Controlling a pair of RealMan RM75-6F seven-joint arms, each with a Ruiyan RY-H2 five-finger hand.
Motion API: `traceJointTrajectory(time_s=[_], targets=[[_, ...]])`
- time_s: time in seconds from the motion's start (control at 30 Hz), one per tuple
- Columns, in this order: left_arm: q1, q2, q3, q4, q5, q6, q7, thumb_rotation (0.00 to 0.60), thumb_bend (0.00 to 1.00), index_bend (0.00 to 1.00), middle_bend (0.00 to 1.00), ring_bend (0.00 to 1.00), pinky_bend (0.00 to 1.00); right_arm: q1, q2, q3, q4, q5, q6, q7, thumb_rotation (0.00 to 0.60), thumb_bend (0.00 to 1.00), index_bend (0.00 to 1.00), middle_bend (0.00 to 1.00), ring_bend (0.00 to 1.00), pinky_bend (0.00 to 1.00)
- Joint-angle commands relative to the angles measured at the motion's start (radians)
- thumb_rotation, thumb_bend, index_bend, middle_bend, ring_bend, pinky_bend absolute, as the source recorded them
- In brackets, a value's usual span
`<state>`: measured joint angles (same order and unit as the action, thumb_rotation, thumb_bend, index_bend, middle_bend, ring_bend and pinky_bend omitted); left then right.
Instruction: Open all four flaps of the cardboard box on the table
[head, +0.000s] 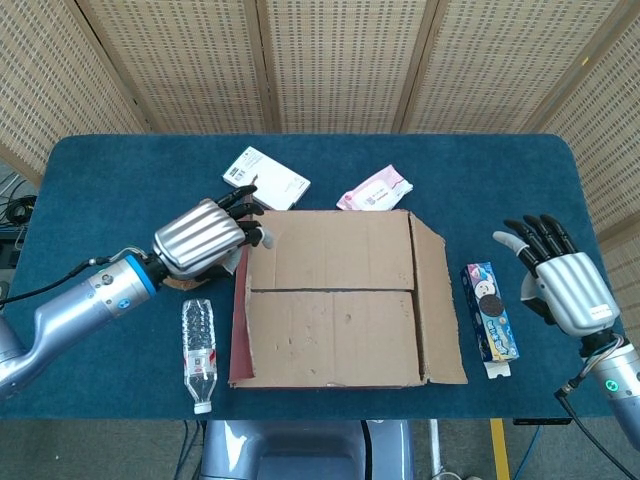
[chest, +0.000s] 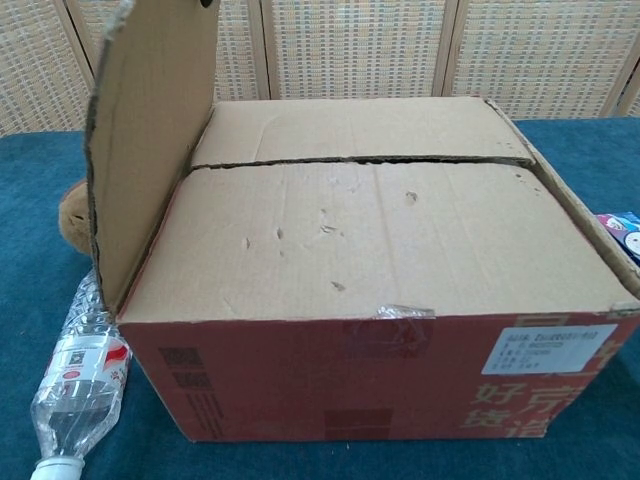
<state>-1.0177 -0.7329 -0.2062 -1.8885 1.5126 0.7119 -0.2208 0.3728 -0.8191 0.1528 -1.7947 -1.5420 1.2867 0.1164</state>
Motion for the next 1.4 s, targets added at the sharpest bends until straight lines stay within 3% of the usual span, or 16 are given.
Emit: traceJointTrajectory(time_s=[0.03,0.4,0.57,0.7,0.8,0.97,1.07,1.23,1.4], targets=[[0.028,0.046,0.003,-0.012,0.038,0.027,-0.037,0.515,0.95,0.34,0.43,0.18,0.00,0.001,0.004,0.001,-0.005,0.000,-0.001,-0.004,0.600,1.00,0.15,0.11,0.00,0.04],[0.098,0.164,0.036,-0.020,0.097,0.034,-0.103,0.517,0.94,0.34,0.46,0.21,0.00,0.005,0.018,0.007,-0.025,-0.002,-0.003,-0.022,0.600,1.00,0.15,0.11,0.00,0.04],[0.127,0.177,0.046,-0.008,0.098,0.040,-0.112,0.514,0.92,0.34,0.47,0.23,0.00,0.008,0.019,0.008,-0.030,-0.004,-0.007,-0.027,0.600,1.00,0.15,0.11,0.00,0.04],[0.153,0.163,0.048,0.010,0.070,0.056,-0.090,0.515,0.76,0.34,0.47,0.23,0.00,0.009,0.018,0.008,-0.034,-0.005,-0.007,-0.028,0.600,1.00,0.15,0.11,0.00,0.04],[0.189,0.112,0.040,0.020,0.012,0.113,0.027,0.515,0.60,0.34,0.43,0.20,0.00,0.008,0.015,0.007,-0.035,-0.005,-0.006,-0.030,0.600,1.00,0.15,0.11,0.00,0.04],[0.210,0.057,0.030,-0.005,-0.057,0.151,0.149,0.515,0.38,0.24,0.25,0.08,0.00,0.007,0.013,0.007,-0.036,-0.007,-0.003,-0.030,0.600,1.00,0.15,0.11,0.00,0.04],[0.216,0.035,0.027,-0.025,-0.093,0.157,0.201,0.515,0.31,0.17,0.17,0.01,0.00,0.006,0.012,0.007,-0.037,-0.008,0.000,-0.030,0.600,1.00,0.15,0.11,0.00,0.04],[0.219,-0.004,0.026,-0.050,-0.147,0.160,0.280,0.515,0.21,0.08,0.06,0.00,0.00,0.002,0.009,0.006,-0.036,-0.010,0.005,-0.026,0.600,1.00,0.15,0.11,0.00,0.04],[0.209,-0.073,0.023,-0.068,-0.217,0.161,0.360,0.515,0.21,0.00,0.00,0.00,0.00,-0.001,0.005,0.003,-0.030,-0.009,0.006,-0.020,0.600,1.00,0.15,0.11,0.00,0.04]])
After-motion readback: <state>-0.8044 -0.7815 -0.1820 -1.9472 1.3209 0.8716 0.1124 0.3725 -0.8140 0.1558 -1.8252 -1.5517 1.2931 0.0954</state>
